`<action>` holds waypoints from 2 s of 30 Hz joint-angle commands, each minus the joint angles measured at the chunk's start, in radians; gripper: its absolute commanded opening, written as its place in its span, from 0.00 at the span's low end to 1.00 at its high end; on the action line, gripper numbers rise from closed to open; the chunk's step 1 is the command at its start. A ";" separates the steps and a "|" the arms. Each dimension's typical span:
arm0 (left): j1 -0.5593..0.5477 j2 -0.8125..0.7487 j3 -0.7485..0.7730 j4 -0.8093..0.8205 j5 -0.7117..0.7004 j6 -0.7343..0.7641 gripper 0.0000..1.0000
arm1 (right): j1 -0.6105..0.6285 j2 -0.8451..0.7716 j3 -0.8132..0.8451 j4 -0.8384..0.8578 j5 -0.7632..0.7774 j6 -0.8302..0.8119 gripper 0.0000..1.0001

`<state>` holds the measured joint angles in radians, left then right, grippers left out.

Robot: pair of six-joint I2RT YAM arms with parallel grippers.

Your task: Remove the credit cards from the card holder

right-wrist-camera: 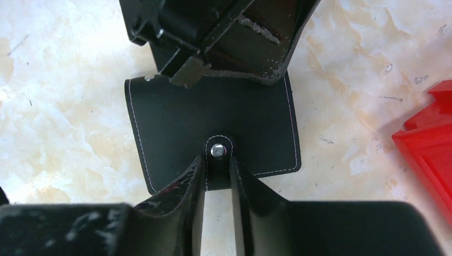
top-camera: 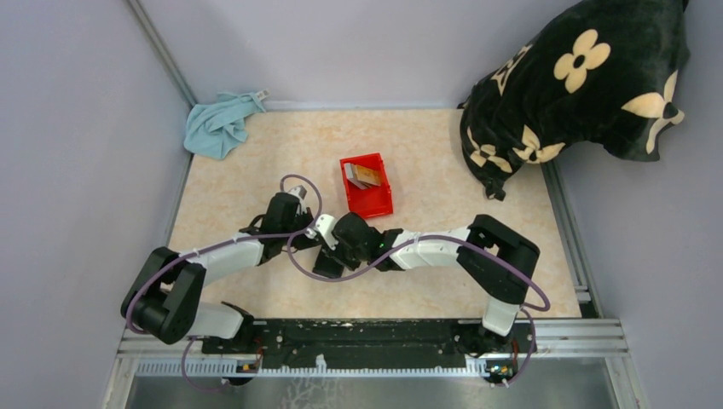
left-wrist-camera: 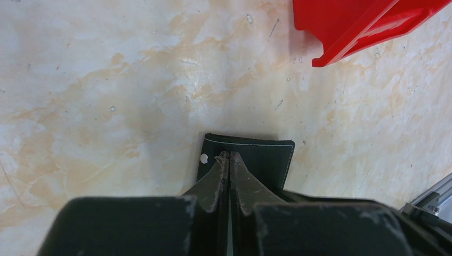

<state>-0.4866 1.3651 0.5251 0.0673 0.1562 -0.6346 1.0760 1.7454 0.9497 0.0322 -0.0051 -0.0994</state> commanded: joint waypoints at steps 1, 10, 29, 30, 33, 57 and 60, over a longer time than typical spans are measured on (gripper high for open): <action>-0.002 -0.012 0.001 -0.011 0.002 0.013 0.05 | 0.002 -0.003 -0.022 0.014 -0.029 0.012 0.15; -0.001 0.012 -0.002 0.004 0.013 0.000 0.05 | 0.005 -0.052 -0.094 0.065 -0.042 0.063 0.00; 0.002 -0.068 -0.021 0.053 0.131 -0.034 0.15 | 0.001 -0.224 -0.231 0.194 -0.029 0.099 0.00; 0.002 -0.092 -0.028 0.059 0.157 -0.036 0.22 | 0.000 -0.228 -0.237 0.207 -0.037 0.104 0.00; 0.000 -0.142 -0.055 0.082 0.230 -0.055 0.39 | -0.006 -0.256 -0.258 0.262 -0.071 0.123 0.00; -0.028 -0.258 -0.142 0.059 0.283 -0.114 0.37 | -0.107 -0.365 -0.374 0.542 -0.286 0.293 0.00; -0.041 -0.253 -0.151 0.082 0.285 -0.124 0.37 | -0.142 -0.362 -0.400 0.624 -0.327 0.351 0.00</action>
<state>-0.5045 1.1088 0.3607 0.1284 0.4095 -0.7448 0.9752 1.4078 0.5613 0.4492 -0.2718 0.1757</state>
